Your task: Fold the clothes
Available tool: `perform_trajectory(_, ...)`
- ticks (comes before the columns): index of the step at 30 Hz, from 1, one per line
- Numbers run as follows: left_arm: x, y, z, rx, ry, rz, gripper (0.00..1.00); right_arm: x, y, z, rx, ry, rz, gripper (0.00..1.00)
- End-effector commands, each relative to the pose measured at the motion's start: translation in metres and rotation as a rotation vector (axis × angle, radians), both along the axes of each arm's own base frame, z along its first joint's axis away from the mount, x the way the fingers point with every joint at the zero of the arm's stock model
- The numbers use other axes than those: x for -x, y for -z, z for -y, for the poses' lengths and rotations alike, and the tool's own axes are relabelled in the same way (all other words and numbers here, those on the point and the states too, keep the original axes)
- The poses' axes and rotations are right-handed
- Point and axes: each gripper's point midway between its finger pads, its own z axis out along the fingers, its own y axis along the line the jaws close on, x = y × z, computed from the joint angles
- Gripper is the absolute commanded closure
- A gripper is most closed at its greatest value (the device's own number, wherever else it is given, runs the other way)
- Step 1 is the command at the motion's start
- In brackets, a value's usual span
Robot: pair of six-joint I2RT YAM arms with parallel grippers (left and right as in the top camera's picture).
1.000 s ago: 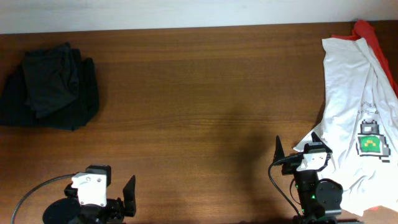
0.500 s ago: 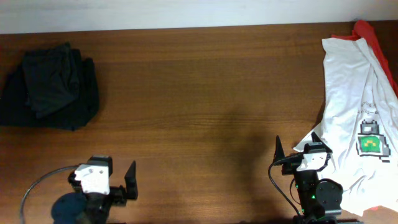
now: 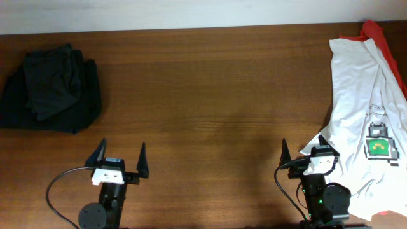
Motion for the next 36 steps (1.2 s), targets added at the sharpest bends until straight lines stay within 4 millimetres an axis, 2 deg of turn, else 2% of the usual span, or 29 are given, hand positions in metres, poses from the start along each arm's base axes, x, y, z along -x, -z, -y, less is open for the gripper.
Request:
perform_trajectory(1, -0.003, 0.013, -0.021, 0.010, -0.123, -0.029, 0.01, 0.000, 0.002, 0.000, 0.006, -0.005, -0.001, 0.01)
perform_trajectory(4, -0.003, 0.032, -0.030, 0.009, -0.172, -0.107, 0.01, 0.000, 0.002, 0.000, 0.006, -0.005, -0.001, 0.01)
perform_trajectory(5, -0.002, 0.045, -0.030, 0.021, -0.171, -0.159, 0.01, 0.000, 0.002, 0.000, 0.006, -0.005, -0.001, 0.01)
perform_trajectory(11, -0.002, 0.042, -0.014, 0.016, -0.108, -0.149, 0.01, 0.000, 0.002, 0.000, 0.006, -0.005, -0.001, 0.01)
perform_trajectory(36, -0.002, 0.042, -0.016, 0.017, -0.115, -0.150, 0.01, 0.000, 0.002, 0.000, 0.006, -0.005, -0.001, 0.01)
